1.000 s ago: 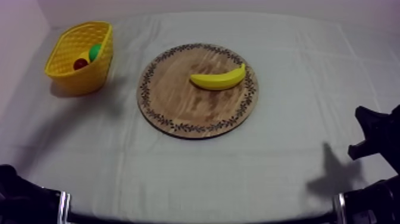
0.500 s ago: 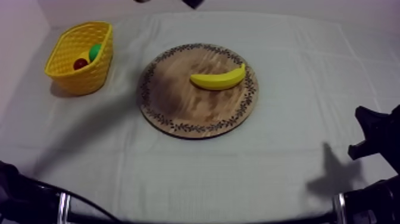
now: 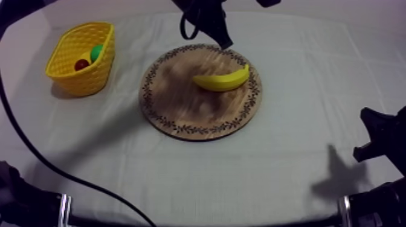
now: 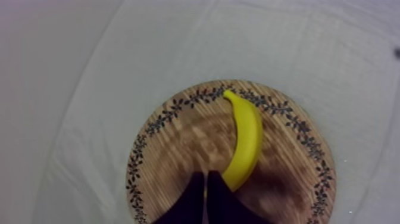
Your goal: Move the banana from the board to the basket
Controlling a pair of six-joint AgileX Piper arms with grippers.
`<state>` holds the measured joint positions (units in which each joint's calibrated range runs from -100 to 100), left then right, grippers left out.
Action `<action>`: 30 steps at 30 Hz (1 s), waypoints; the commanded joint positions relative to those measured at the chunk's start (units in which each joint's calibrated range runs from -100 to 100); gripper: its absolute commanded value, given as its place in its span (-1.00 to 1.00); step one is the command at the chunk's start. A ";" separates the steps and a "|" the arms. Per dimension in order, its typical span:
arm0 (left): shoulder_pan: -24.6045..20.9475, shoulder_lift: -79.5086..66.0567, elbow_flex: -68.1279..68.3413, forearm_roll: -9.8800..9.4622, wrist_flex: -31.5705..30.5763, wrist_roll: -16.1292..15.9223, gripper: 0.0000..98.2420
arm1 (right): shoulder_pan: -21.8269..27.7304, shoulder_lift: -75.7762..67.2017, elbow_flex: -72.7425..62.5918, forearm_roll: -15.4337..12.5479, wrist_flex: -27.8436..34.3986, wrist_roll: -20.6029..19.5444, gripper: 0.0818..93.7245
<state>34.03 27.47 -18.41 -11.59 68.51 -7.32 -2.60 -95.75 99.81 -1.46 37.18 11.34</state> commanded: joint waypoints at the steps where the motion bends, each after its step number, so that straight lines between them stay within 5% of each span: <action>1: -0.26 0.96 -0.60 -0.06 -0.26 -0.27 -1.00 | 0.00 0.00 -0.03 0.02 0.00 0.01 -0.99; 3: -0.60 1.62 -1.40 -0.24 -0.54 -0.32 -0.88 | 0.00 0.00 -0.03 0.02 0.00 0.01 -0.99; 7: -1.53 2.13 -2.61 -0.79 -0.21 0.92 -0.05 | 0.00 0.00 -0.03 0.02 0.00 0.01 -0.99; 10: -2.38 2.24 -3.03 0.09 1.22 -1.29 0.43 | 0.00 0.00 -0.03 0.02 0.00 0.01 -0.99; 13: -2.59 2.23 -3.16 0.42 3.03 -3.88 0.67 | 0.00 0.00 -0.03 0.02 0.00 0.01 -0.99; 30: -1.46 3.29 3.73 0.58 3.96 -6.40 0.68 | 0.00 0.00 -0.03 0.02 0.00 0.01 -0.99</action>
<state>32.52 30.28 -14.75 -11.07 72.55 -13.73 -2.60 -95.75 99.81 -1.46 37.18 11.34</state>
